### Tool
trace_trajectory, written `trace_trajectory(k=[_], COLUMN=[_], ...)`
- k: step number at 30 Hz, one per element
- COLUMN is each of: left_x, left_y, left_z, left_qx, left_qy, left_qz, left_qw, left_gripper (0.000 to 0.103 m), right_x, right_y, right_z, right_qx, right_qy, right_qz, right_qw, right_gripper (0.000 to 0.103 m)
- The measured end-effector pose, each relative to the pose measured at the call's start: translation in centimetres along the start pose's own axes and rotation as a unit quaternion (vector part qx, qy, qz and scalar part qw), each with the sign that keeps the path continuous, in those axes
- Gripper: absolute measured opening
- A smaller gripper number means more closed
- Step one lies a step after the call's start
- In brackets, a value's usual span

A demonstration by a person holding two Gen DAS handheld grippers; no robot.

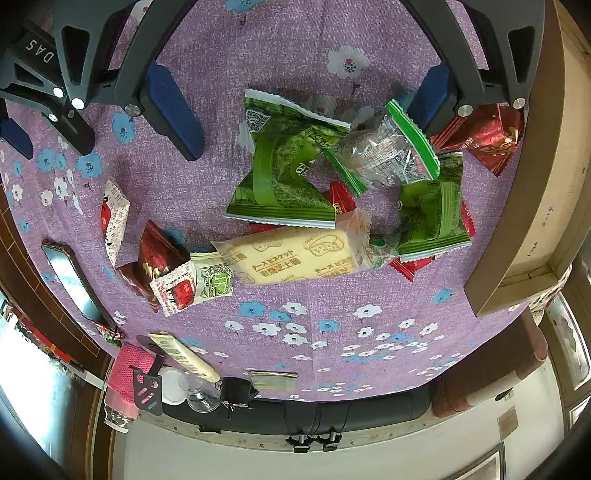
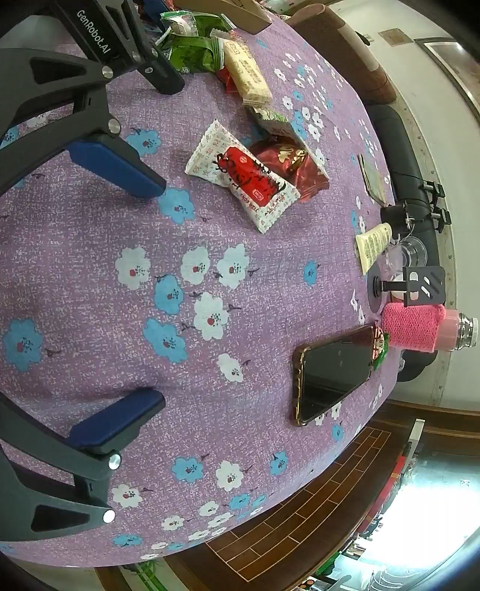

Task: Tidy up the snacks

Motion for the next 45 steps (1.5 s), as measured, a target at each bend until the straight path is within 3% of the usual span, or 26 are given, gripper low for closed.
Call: trace_trajectory(k=[37, 41, 45], left_x=[0.18, 0.6, 0.91], left_y=[0.11, -0.19, -0.31], left_z=[-0.16, -0.03, -0.38], left_qx=[-0.004, 0.012, 0.031], left_qy=[0.003, 0.032, 0.026], left_qz=[-0.009, 0.018, 0.039], left_qw=[0.9999, 0.9993, 0.9984], left_gripper=[0.103, 0.103, 0.103], right_x=[0.01, 0.22, 0.51], right_y=[0.03, 0.16, 0.05], right_z=[0.06, 0.08, 0.02], right_qx=[0.0, -0.003, -0.007], right_qy=[0.0, 0.01, 0.033], right_qz=[0.001, -0.001, -0.004], right_qw=[1.0, 1.0, 0.999], right_gripper=[0.103, 0.103, 0.103])
Point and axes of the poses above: each gripper's, at about its wrist camera, not at the fingertips, and z roughly the way its jaws point, y to its left, x to its underside, the point moved 10 cm from there along z, roughly the way its jaws point, and after that the axes turned 5 degrees about -z, right-handed, at the moved point
